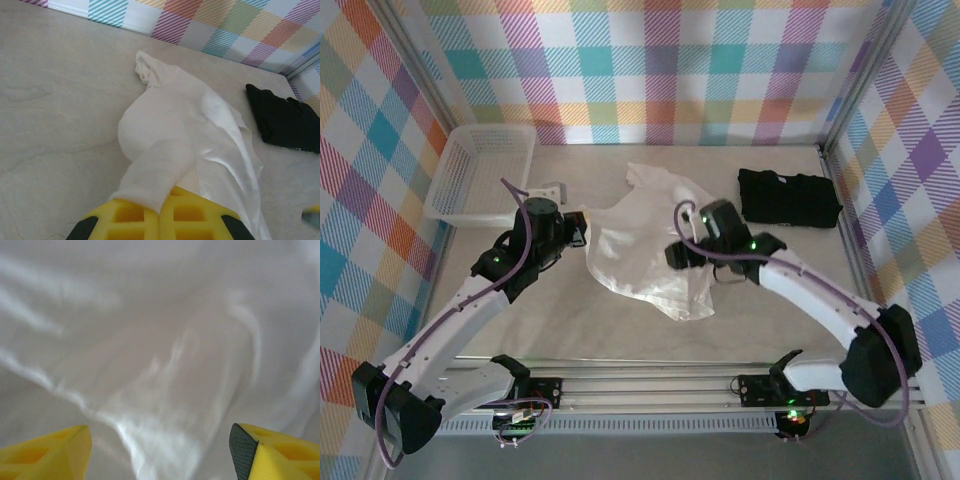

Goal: Fold the inside-out t-shirt

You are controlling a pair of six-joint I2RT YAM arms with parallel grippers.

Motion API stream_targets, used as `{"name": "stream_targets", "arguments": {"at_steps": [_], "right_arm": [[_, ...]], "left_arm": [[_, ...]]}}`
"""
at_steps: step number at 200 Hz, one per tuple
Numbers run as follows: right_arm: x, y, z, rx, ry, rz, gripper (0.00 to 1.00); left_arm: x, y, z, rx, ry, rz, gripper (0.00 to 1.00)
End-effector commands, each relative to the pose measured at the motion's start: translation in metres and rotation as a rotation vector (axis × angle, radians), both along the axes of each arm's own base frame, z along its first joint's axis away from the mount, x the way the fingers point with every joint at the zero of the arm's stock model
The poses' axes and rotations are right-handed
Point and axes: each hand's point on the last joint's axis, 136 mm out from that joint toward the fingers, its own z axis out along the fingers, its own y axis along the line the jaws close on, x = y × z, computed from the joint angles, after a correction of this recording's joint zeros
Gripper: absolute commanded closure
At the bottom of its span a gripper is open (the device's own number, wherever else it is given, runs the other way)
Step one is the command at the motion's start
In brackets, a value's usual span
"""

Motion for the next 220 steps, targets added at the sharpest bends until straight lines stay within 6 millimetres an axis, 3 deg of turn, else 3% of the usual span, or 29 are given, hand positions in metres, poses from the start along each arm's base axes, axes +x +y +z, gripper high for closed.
{"name": "stream_targets", "arguments": {"at_steps": [1, 32, 67, 101, 124, 146, 183, 204, 220], "right_arm": [[-0.051, -0.009, -0.054, -0.006, 0.216, -0.056, 0.29], [-0.075, -0.012, -0.094, -0.019, 0.293, -0.071, 0.30], [-0.064, -0.005, -0.109, -0.016, 0.269, -0.067, 0.34], [-0.050, 0.012, -0.110, 0.012, 0.245, -0.044, 0.59], [-0.043, 0.012, -0.097, 0.001, 0.201, -0.039, 0.77], [-0.036, 0.008, -0.060, 0.009, 0.110, -0.027, 0.85], [-0.024, 0.000, 0.035, 0.054, -0.114, -0.004, 0.92], [-0.007, -0.022, 0.099, 0.050, -0.294, -0.048, 0.93], [0.010, -0.050, 0.156, 0.056, -0.438, -0.128, 0.94]], "left_arm": [[0.001, -0.001, 0.017, -0.063, -0.065, -0.004, 1.00], [-0.002, 0.001, 0.015, -0.063, -0.067, -0.004, 1.00], [-0.004, 0.004, 0.014, -0.050, -0.069, 0.004, 1.00], [-0.005, 0.006, 0.013, -0.041, -0.064, 0.010, 1.00], [-0.005, 0.011, 0.015, -0.032, -0.075, 0.026, 1.00], [-0.005, 0.016, 0.017, -0.023, -0.087, 0.048, 1.00], [-0.007, 0.026, 0.029, -0.058, -0.117, 0.095, 1.00], [-0.011, 0.036, 0.051, -0.109, -0.186, 0.142, 1.00], [-0.016, 0.047, 0.085, -0.148, -0.273, 0.187, 1.00]]}}
